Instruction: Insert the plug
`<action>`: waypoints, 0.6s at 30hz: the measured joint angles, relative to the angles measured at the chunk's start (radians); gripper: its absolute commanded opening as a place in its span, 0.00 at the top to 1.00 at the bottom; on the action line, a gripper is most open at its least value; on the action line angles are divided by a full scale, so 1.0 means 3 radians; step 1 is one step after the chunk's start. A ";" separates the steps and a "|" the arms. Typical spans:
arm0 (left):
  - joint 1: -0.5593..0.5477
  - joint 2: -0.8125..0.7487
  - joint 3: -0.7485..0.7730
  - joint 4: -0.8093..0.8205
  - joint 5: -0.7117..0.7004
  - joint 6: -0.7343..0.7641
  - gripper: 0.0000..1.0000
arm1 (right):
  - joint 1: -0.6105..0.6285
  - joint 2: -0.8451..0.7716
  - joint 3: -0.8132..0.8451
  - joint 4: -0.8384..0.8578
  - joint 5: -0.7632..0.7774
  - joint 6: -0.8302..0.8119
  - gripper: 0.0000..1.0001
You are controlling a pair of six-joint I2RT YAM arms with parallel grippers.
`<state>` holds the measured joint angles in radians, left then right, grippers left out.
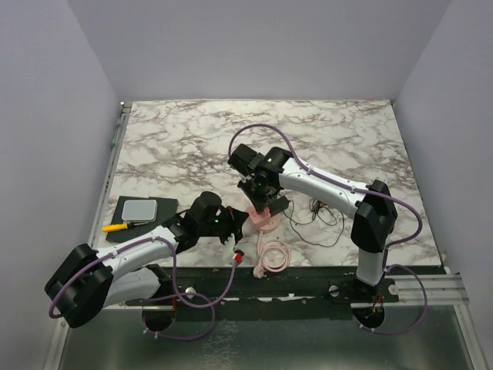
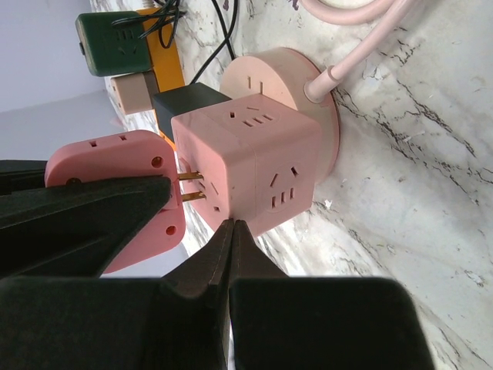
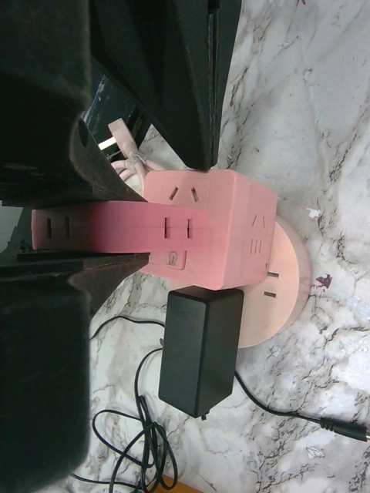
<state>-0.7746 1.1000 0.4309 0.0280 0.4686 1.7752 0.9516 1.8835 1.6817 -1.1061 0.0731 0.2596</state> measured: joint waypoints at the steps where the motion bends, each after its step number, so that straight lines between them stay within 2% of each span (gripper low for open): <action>1: 0.0000 0.0010 0.0001 0.0010 -0.0001 0.0010 1.00 | -0.0008 0.0011 0.0015 -0.0013 -0.0004 0.0000 0.88; 18: 0.0000 0.0069 0.0055 0.0017 0.0001 0.0017 1.00 | -0.0036 0.0042 0.0038 -0.0041 -0.0039 -0.0027 0.92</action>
<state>-0.7746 1.1206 0.4473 0.0330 0.4690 1.7802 0.9409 1.8961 1.6932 -1.1183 0.0612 0.2516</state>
